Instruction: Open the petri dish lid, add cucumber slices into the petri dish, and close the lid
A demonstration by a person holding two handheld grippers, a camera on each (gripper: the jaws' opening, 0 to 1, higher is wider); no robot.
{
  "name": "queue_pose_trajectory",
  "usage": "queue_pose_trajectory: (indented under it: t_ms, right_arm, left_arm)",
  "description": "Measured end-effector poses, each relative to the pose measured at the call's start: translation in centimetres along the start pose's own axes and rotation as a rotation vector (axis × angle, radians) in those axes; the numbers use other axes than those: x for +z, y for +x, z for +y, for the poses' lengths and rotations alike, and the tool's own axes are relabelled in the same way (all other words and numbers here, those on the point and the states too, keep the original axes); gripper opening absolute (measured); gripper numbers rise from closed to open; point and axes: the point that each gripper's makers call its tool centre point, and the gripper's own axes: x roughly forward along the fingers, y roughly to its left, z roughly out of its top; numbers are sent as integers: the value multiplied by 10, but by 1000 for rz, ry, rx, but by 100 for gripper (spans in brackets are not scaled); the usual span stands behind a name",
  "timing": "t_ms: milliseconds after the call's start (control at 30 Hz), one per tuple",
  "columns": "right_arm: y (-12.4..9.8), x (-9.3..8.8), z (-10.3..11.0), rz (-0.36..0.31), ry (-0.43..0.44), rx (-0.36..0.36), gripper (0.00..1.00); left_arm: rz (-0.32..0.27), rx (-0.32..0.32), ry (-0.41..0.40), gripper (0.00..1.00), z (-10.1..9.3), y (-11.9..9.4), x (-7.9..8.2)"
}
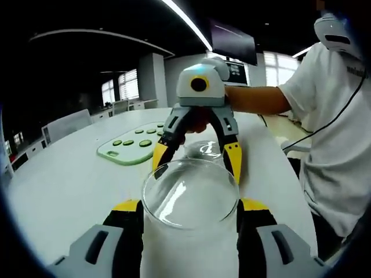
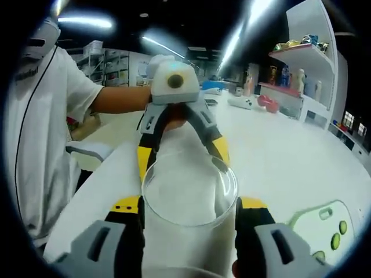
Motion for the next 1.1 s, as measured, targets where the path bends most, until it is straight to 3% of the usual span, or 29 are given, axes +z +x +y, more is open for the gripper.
queue_pose_trajectory:
  t_ms: [1100]
  right_arm:
    - [5,-8,1,3,59,21,62]
  left_arm:
    - [-6,-28,-44,65,0,2,-7]
